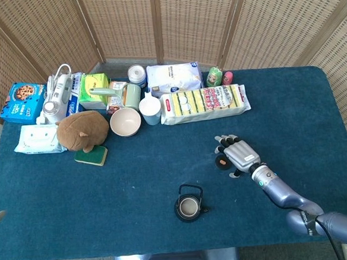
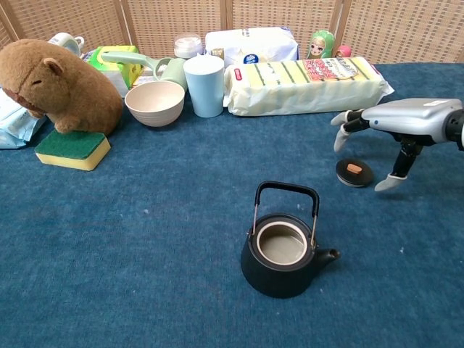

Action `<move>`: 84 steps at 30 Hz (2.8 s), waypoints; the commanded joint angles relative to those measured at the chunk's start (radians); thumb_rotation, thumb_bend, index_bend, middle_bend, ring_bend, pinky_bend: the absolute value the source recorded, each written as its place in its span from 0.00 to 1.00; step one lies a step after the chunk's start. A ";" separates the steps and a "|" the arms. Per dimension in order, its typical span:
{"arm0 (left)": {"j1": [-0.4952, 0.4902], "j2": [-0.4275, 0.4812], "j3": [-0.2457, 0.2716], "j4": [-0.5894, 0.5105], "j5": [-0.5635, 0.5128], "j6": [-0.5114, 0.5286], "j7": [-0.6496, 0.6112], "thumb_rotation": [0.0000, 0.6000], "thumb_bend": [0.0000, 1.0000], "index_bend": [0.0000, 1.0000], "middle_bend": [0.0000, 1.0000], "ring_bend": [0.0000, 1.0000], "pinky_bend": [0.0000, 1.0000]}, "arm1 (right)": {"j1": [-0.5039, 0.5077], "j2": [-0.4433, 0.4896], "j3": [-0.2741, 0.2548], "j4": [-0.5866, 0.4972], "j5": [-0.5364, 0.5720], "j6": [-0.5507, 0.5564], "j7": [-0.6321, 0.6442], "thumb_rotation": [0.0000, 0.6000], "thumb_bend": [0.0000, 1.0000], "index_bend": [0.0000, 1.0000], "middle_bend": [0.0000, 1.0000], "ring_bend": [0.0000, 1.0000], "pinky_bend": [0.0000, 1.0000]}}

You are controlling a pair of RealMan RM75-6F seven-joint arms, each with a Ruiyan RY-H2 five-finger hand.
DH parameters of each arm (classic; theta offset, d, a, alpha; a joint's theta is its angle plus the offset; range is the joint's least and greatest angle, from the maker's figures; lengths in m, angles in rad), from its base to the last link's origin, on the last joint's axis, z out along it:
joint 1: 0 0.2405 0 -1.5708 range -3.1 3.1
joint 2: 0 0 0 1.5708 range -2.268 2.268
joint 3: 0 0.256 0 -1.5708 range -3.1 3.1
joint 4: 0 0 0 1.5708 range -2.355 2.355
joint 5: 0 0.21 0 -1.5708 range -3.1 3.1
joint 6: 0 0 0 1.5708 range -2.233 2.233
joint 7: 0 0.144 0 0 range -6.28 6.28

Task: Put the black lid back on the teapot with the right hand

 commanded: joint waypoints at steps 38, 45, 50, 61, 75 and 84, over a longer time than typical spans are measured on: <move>0.000 0.009 -0.002 0.002 -0.007 -0.005 -0.026 1.00 0.09 0.00 0.00 0.00 0.00 | 0.045 -0.067 -0.051 0.122 -0.028 0.021 0.110 1.00 0.21 0.32 0.05 0.00 0.00; -0.001 0.008 0.001 0.000 -0.004 -0.007 -0.021 1.00 0.09 0.00 0.00 0.00 0.00 | 0.047 -0.081 -0.059 0.145 -0.039 0.032 0.125 1.00 0.23 0.35 0.06 0.01 0.01; 0.001 0.009 0.000 0.000 -0.006 -0.006 -0.024 1.00 0.09 0.00 0.00 0.00 0.00 | 0.045 -0.095 -0.061 0.167 -0.051 0.053 0.135 1.00 0.24 0.41 0.08 0.03 0.03; 0.002 0.008 0.001 -0.002 -0.004 -0.003 -0.022 1.00 0.09 0.00 0.00 0.00 0.00 | 0.043 -0.093 -0.067 0.164 -0.068 0.077 0.159 1.00 0.26 0.45 0.09 0.03 0.04; -0.002 0.007 0.003 -0.001 0.000 -0.011 -0.017 1.00 0.09 0.00 0.00 0.00 0.00 | 0.023 0.070 -0.057 -0.060 -0.079 0.146 0.097 1.00 0.29 0.45 0.09 0.03 0.04; -0.008 0.000 0.005 -0.009 -0.002 -0.020 0.012 1.00 0.09 0.00 0.00 0.00 0.00 | -0.002 0.221 -0.066 -0.266 -0.118 0.205 0.041 1.00 0.29 0.45 0.09 0.03 0.04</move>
